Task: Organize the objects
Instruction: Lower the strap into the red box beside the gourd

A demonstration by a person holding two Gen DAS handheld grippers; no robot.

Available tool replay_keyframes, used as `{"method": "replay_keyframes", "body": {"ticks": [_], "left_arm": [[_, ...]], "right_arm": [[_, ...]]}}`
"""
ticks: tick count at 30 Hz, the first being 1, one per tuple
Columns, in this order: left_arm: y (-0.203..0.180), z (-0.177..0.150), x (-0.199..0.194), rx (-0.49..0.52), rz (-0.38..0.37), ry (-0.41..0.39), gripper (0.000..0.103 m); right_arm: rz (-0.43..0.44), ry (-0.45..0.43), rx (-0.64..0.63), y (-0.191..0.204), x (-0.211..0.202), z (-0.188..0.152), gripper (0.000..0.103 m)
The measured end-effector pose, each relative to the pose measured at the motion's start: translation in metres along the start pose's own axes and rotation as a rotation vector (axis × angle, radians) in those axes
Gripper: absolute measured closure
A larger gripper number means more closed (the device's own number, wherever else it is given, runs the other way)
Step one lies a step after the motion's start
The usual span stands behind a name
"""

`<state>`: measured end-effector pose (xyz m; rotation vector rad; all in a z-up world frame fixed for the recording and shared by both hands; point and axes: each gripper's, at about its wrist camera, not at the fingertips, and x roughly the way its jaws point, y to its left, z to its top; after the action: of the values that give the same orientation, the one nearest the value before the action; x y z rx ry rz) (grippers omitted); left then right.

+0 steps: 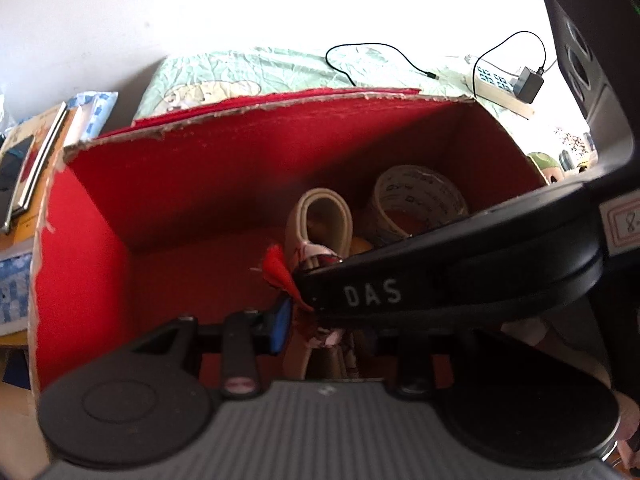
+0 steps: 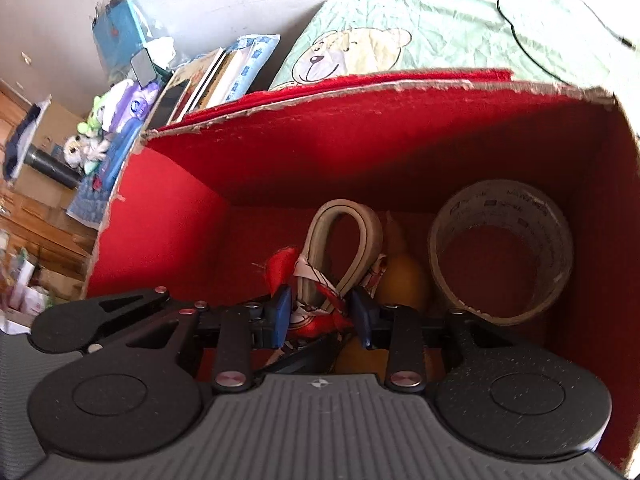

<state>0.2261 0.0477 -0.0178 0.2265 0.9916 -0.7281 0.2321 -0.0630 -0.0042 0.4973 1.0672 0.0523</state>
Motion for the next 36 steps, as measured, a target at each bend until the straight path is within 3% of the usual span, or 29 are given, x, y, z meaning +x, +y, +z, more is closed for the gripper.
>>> {"method": "replay_keyframes", "body": {"ticks": [6,9,16,36], "left_arm": [[-0.001,0.001,0.0,0.016,0.012,-0.018,0.042],[-0.002,0.001,0.0,0.024,0.022,-0.02,0.041],[-0.004,0.001,0.002,0.028,0.04,-0.021,0.037],[-0.008,0.003,0.008,0.019,0.139,-0.003,0.023]], "right_arm": [[0.005,0.018,0.015,-0.001,0.0,-0.004,0.066],[-0.025,0.005,-0.021,0.004,0.0,-0.008,0.066],[0.027,-0.011,0.088,-0.014,-0.003,-0.009,0.067],[0.029,-0.052,0.115,-0.016,-0.006,-0.011,0.068]]}}
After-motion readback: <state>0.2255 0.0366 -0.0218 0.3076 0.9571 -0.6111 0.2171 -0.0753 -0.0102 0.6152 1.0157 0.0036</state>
